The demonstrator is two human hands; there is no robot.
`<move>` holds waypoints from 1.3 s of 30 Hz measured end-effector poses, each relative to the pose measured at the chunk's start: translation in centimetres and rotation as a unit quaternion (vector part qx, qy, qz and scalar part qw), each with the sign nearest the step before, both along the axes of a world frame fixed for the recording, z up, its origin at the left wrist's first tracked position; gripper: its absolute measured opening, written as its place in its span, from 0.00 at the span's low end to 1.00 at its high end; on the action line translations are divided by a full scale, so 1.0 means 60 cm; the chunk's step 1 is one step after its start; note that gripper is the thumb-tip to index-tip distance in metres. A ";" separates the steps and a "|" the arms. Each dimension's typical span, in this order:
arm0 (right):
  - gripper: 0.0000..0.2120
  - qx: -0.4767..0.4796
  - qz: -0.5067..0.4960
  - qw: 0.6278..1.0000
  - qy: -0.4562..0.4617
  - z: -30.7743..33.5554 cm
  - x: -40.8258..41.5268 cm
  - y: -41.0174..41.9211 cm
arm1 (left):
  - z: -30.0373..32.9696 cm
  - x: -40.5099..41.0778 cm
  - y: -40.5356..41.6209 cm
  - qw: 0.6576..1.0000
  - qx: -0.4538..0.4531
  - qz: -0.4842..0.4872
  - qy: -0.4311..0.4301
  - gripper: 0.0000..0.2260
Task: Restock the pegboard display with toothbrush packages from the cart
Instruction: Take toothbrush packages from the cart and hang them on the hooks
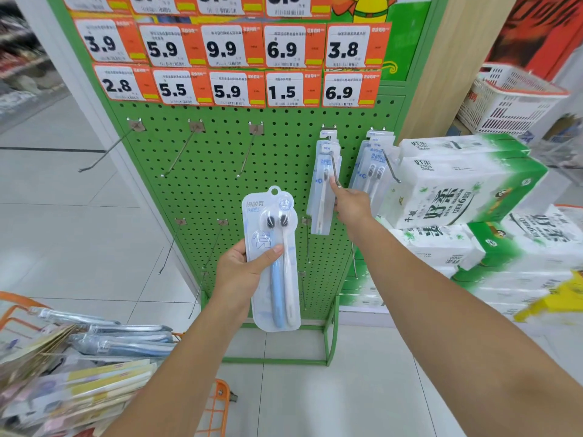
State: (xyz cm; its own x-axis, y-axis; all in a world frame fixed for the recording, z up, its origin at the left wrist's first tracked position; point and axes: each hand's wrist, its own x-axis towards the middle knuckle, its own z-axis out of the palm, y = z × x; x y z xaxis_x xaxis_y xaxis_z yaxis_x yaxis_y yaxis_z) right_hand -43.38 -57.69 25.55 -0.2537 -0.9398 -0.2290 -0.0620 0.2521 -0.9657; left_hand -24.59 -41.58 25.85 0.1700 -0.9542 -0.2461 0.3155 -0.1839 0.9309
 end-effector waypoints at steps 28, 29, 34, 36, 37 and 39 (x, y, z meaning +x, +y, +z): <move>0.06 -0.137 0.146 0.980 -0.003 0.013 0.201 0.166 | -0.020 0.108 -0.078 0.996 -0.043 -0.005 -0.082 0.11; 0.06 -0.137 0.139 0.981 0.001 0.013 0.205 0.159 | -0.020 0.111 -0.086 0.993 -0.044 -0.018 -0.104 0.12; 0.08 -0.128 0.104 0.986 0.031 0.015 0.222 0.086 | -0.018 0.130 -0.117 0.973 -0.022 -0.043 -0.227 0.24; 0.09 -0.122 0.081 0.988 0.038 0.018 0.228 0.045 | -0.023 0.139 -0.116 0.966 -0.011 -0.037 -0.254 0.30; 0.09 -0.115 0.069 0.990 0.041 0.019 0.231 0.023 | -0.028 0.143 -0.111 0.965 -0.010 -0.037 -0.261 0.30; 0.13 -0.095 0.054 0.993 0.045 0.020 0.234 -0.017 | -0.042 0.152 -0.100 0.963 -0.004 -0.048 -0.267 0.26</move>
State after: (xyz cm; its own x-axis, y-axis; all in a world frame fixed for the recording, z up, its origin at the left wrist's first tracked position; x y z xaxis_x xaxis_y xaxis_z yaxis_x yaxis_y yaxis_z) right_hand -29.31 -58.73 26.76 -0.1604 -0.9867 -0.0268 -0.1668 0.0538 -0.9845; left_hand -15.48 -47.57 23.32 0.1804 -0.9736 -0.1402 -0.2259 -0.1797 0.9574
